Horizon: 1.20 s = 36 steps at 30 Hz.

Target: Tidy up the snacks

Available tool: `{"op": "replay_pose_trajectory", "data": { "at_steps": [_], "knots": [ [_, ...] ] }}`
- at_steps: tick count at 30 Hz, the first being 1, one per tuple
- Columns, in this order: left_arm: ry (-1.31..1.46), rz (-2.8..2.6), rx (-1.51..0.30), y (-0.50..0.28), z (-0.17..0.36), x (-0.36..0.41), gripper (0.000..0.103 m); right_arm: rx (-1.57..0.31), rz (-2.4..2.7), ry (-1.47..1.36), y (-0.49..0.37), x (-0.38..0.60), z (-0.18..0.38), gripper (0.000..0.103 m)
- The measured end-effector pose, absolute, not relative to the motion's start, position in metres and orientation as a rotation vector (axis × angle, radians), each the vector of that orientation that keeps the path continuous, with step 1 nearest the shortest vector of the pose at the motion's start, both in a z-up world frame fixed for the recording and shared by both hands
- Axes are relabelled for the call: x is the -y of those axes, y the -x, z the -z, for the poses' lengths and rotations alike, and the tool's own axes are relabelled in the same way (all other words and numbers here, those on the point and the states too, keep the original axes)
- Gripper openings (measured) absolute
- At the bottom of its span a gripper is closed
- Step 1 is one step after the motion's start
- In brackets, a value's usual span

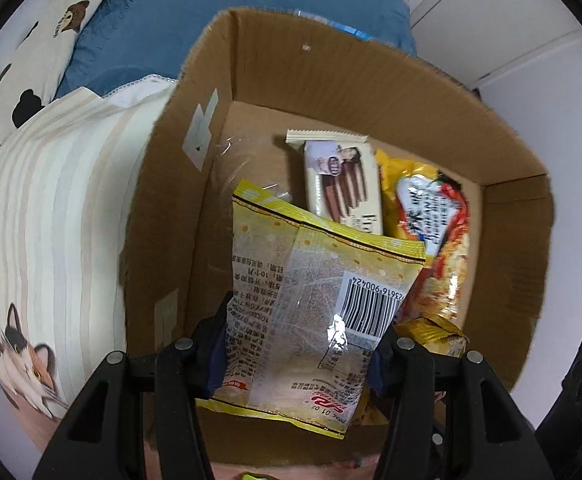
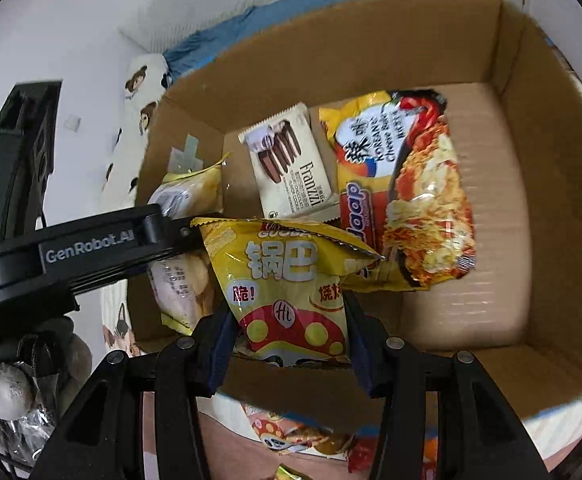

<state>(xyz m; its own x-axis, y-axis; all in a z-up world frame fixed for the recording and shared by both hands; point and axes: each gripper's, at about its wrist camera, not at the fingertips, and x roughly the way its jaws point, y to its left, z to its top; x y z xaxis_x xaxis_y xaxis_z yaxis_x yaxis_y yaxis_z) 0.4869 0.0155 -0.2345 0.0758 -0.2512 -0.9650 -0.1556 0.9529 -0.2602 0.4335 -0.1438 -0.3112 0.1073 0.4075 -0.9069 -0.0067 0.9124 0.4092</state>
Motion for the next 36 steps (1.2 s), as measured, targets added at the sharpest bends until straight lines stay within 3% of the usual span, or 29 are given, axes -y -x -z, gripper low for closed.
{"op": "replay_pose_trajectory", "data": {
  "at_steps": [3,5,10,14,21,36],
  "knots": [
    [0.316,0.073,-1.556,-0.49,0.252,-0.017,0.051,-1.524,-0.325,-0.289,-0.44,0.134,0.33,0.057],
    [0.296,0.085,-1.562,-0.49,0.258,-0.015,0.052,-1.564,-0.307,-0.241,-0.442,0.13,0.338,0.089],
    [0.249,0.108,-1.554,-0.488,0.259,-0.006,0.072,-1.561,-0.291,-0.228,-0.444,0.133,0.338,0.098],
    [0.236,0.112,-1.515,-0.485,0.25,-0.002,0.092,-1.539,-0.263,-0.228,-0.444,0.141,0.33,0.099],
    [0.24,0.098,-1.452,-0.471,0.231,-0.008,0.093,-1.51,-0.214,-0.22,-0.44,0.16,0.32,0.099],
    [0.223,0.056,-1.142,-0.386,0.134,-0.026,0.093,-1.263,-0.186,-0.205,-0.376,0.182,0.228,0.099]
  ]
}}
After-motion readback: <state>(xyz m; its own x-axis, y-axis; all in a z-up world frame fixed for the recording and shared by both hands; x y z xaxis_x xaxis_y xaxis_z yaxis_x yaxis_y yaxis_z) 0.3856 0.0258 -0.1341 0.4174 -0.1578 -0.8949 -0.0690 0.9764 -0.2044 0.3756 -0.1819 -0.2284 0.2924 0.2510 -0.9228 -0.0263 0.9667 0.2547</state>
